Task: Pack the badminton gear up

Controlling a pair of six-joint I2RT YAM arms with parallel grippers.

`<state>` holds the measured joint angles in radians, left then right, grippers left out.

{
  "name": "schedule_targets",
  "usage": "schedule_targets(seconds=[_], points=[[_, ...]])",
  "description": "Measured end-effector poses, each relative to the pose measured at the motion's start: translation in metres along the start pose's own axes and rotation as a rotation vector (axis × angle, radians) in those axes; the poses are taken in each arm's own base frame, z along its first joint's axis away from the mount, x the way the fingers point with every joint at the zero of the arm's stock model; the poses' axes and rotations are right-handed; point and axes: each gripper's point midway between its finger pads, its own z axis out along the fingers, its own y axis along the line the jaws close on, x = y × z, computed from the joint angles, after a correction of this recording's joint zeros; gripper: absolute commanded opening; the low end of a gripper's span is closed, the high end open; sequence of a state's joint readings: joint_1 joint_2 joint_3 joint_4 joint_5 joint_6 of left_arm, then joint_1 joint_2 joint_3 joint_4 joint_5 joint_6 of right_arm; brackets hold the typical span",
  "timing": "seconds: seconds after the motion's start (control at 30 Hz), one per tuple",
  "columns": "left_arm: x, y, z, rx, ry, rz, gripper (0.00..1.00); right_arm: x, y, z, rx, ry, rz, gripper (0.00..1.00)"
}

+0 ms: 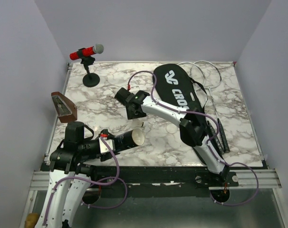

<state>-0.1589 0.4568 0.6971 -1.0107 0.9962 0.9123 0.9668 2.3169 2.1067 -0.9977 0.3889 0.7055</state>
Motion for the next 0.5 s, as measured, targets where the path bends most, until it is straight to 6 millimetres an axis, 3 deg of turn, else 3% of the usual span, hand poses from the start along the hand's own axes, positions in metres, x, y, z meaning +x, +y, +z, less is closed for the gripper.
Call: schedule_targets(seconds=[0.2,0.37,0.5], points=[[0.0004,0.0001,0.0003,0.002,0.001,-0.004,0.31,0.0066,-0.0021,0.0024,0.013,0.013,-0.012,0.57],[0.0010,0.0003,0.0006,0.004,0.003,-0.008,0.31,0.0019,0.0030,-0.0011,0.005,0.002,-0.011,0.46],[0.0010,0.0003,0.0006,0.004,0.003,-0.005,0.31,0.0098,-0.0006,0.0034,0.023,0.016,-0.023,0.42]])
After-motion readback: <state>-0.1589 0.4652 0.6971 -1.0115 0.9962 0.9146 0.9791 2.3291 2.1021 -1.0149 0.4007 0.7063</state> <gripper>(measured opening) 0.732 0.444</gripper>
